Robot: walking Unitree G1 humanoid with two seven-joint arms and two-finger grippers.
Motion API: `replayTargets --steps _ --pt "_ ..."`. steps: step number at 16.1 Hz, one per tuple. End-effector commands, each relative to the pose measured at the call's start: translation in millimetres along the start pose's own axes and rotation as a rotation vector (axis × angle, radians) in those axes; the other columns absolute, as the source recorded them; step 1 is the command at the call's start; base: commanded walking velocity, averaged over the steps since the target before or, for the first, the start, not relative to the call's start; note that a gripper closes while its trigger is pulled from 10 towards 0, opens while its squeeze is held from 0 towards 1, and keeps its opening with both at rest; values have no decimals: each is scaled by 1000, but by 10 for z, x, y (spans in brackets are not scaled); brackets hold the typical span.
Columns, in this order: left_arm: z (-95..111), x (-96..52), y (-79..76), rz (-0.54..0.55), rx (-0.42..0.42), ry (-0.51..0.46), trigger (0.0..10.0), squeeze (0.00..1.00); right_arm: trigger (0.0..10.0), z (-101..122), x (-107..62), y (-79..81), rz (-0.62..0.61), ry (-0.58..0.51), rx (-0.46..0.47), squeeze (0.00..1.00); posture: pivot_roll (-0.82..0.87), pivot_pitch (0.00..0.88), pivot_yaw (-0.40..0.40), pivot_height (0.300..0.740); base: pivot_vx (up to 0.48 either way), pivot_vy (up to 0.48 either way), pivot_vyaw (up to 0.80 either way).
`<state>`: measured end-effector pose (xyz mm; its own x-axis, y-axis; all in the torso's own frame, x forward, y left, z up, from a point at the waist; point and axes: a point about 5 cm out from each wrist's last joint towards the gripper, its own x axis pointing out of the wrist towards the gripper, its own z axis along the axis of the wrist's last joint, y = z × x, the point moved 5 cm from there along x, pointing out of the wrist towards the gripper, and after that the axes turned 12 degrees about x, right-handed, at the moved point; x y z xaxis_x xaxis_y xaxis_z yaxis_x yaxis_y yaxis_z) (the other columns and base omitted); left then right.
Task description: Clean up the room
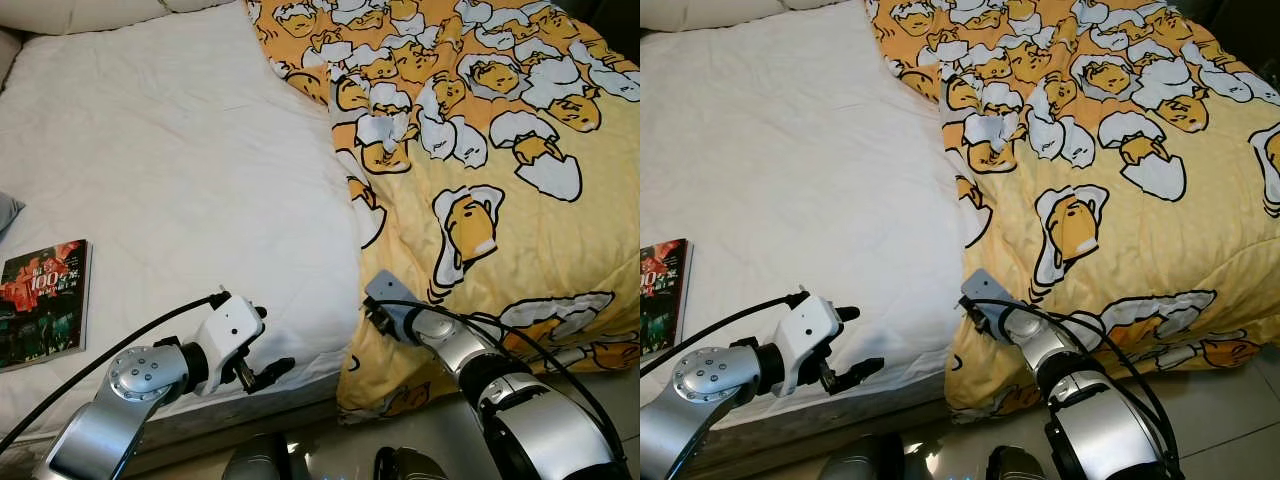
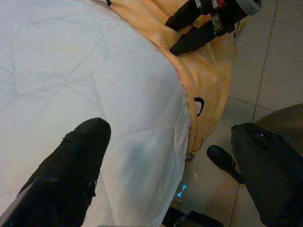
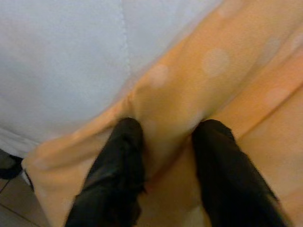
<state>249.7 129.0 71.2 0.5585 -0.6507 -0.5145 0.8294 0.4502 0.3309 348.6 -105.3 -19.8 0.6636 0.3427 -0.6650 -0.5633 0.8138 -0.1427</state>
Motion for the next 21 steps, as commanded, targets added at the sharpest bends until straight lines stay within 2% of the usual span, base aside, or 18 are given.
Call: replayTargets --steps 1,5,8,9,10,11,13,15,16,18,19,20,21 --pt "0 -33 5 1 4 3 10000 0 0 -83 0 40 20 25 3 0 141 171 49 740 0 0 0" --pt "-8 -27 19 1 6 3 10000 0 0 -92 -15 40 46 11 20 0 139 159 52 740 0 0 0" --pt "-16 -24 28 -11 12 4 10000 0 0 -72 -50 106 153 -16 21 0 133 149 56 740 0 0 0" --pt "-13 -32 44 -11 15 3 10000 0 0 -70 -111 141 253 -43 22 0 135 148 56 740 0 0 0" --pt "-14 -34 50 -10 16 4 10000 0 0 -68 -140 152 291 -57 34 0 132 147 55 740 0 0 0" --pt "-32 -46 62 -9 18 7 10000 0 0 -102 -257 153 398 -92 55 0 125 149 59 740 0 0 0" --pt "-46 -48 65 -12 19 10 10000 0 0 -143 -399 150 494 -121 67 0 116 152 66 740 0 0 0" --pt "-40 -37 67 -18 21 7 10000 0 0 -187 -593 208 613 -140 43 0 115 155 76 740 0 0 0" --pt "-34 -30 72 -20 21 5 10000 0 0 -220 -753 257 685 -146 7 0 114 157 83 740 0 0 0" --pt "-34 -25 66 -28 23 3 10000 0 0 -247 -797 242 684 -135 -25 0 108 158 89 740 0 0 0" --pt "-34 -14 64 -35 26 1 10000 0 10000 -197 -676 58 499 -153 -76 0 99 158 97 740 0 0 0" --pt "-30 -5 64 -37 28 -1 10000 0 10000 -146 -602 -38 412 -163 -50 0 101 158 97 740 0 0 0" --pt "-20 14 64 -39 32 -4 10000 0 10000 -54 -506 -164 288 -182 -3 1000 104 157 97 740 0 0 0"
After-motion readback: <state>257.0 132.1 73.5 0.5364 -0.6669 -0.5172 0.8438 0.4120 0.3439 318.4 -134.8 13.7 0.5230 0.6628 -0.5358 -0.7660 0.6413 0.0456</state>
